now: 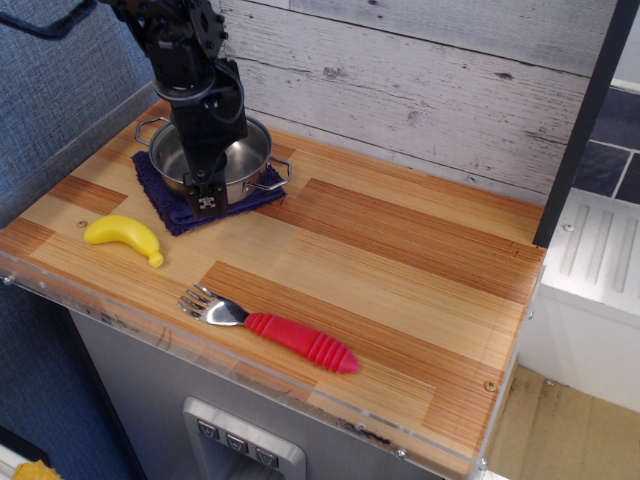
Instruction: Move pot to middle of right side of table.
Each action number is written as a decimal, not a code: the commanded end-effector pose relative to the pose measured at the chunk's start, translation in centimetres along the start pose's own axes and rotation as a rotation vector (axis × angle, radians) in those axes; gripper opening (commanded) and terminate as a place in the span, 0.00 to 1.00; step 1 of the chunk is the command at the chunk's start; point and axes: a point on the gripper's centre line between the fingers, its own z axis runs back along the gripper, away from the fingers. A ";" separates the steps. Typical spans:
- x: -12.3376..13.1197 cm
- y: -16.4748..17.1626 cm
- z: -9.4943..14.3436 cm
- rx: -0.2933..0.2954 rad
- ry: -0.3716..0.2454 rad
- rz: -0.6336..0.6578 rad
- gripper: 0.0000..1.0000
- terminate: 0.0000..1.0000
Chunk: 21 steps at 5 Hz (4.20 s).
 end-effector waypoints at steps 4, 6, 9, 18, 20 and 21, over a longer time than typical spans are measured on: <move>-0.5 1.1 1.3 0.029 -0.047 -0.003 0.00 0.00; -0.2 1.5 3.1 0.058 -0.107 -0.001 0.00 0.00; 5.5 -1.2 6.9 0.130 -0.222 -0.188 0.00 0.00; 12.3 -11.9 0.9 0.045 -0.188 -0.506 1.00 0.00; 12.3 -11.7 1.5 0.054 -0.209 -0.496 1.00 0.00; 12.5 -11.4 2.9 0.052 -0.261 -0.511 1.00 0.00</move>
